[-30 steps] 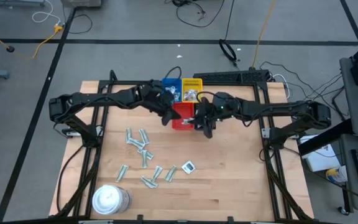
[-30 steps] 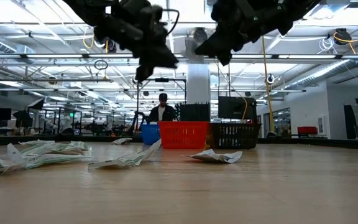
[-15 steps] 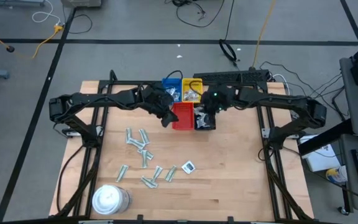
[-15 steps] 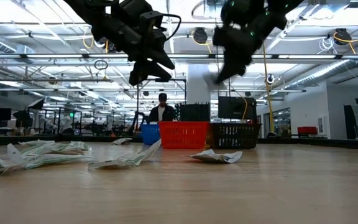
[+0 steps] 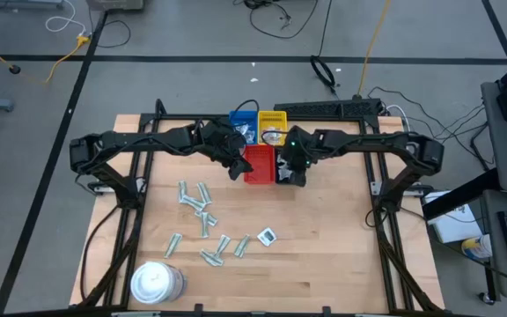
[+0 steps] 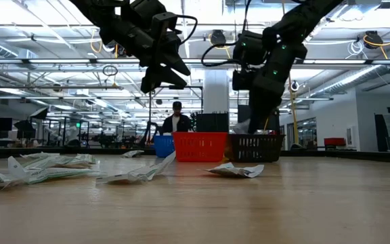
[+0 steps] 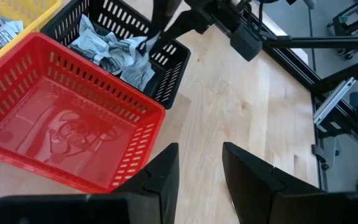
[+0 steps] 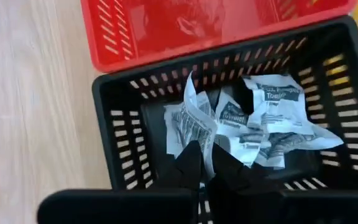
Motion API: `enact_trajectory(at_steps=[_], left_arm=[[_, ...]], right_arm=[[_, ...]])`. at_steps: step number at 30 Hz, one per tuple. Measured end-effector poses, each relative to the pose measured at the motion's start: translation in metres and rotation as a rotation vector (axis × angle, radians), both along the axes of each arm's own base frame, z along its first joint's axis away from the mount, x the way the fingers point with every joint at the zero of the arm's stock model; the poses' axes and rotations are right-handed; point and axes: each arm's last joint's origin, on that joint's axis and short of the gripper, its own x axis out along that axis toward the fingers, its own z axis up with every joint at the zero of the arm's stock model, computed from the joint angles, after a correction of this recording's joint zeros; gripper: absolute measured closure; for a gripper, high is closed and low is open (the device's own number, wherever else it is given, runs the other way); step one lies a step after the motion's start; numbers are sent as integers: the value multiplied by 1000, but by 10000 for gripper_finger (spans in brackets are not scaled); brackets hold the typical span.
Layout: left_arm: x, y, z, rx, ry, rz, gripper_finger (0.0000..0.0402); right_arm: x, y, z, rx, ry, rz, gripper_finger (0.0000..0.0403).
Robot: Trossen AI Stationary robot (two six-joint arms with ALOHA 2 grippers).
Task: Pick & Place First Aid Supplies
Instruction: Put the towelette pack into the black bin, then put the top right towelette pack into the black bin
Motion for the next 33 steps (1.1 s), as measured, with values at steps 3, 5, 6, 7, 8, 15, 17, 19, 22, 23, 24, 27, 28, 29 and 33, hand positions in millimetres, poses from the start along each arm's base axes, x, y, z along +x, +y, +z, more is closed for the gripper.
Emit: enact_trajectory(at_steps=[3,5,6,7,8,15,17,19,22,23,24,27,28,29,33], left_arm=[[0,0,0,1,1,5,273],[0,0,0,2,2,9,273],[0,1,0,2,2,10,273],[0,1,0,2,2,10,273],[0,1,0,1,2,10,273],[0,2,0,4,6,31,273],[0,3,0,11,19,81,273],[-1,5,-1,25,40,155,273],[-2,8,-2,36,71,277,273],[-3,9,-3,34,88,318,273],[-4,9,-4,33,106,359,273],[-8,10,-9,29,176,468,273],[-10,10,-11,22,203,500,273],[-13,11,-13,16,234,534,273],[-27,12,-22,-18,395,676,273]], right_arm=[[0,0,-1,-8,-12,6,382],[-2,1,1,-3,-7,0,357],[-2,1,2,-5,-13,1,342],[-2,1,4,-9,-24,6,324],[-2,1,5,-15,-30,12,306],[-2,1,12,-18,-69,-12,191],[-3,1,19,-19,-106,-41,175],[-2,1,28,-26,-167,-65,164],[-2,1,35,-21,-213,-92,157],[-2,1,37,-26,-233,-95,156],[-2,1,40,-27,-242,-95,156],[-1,1,43,-31,-275,-100,159],[-1,1,42,-25,-272,-105,160],[-1,1,41,-20,-265,-107,160],[-1,1,42,-39,-272,-79,159]])
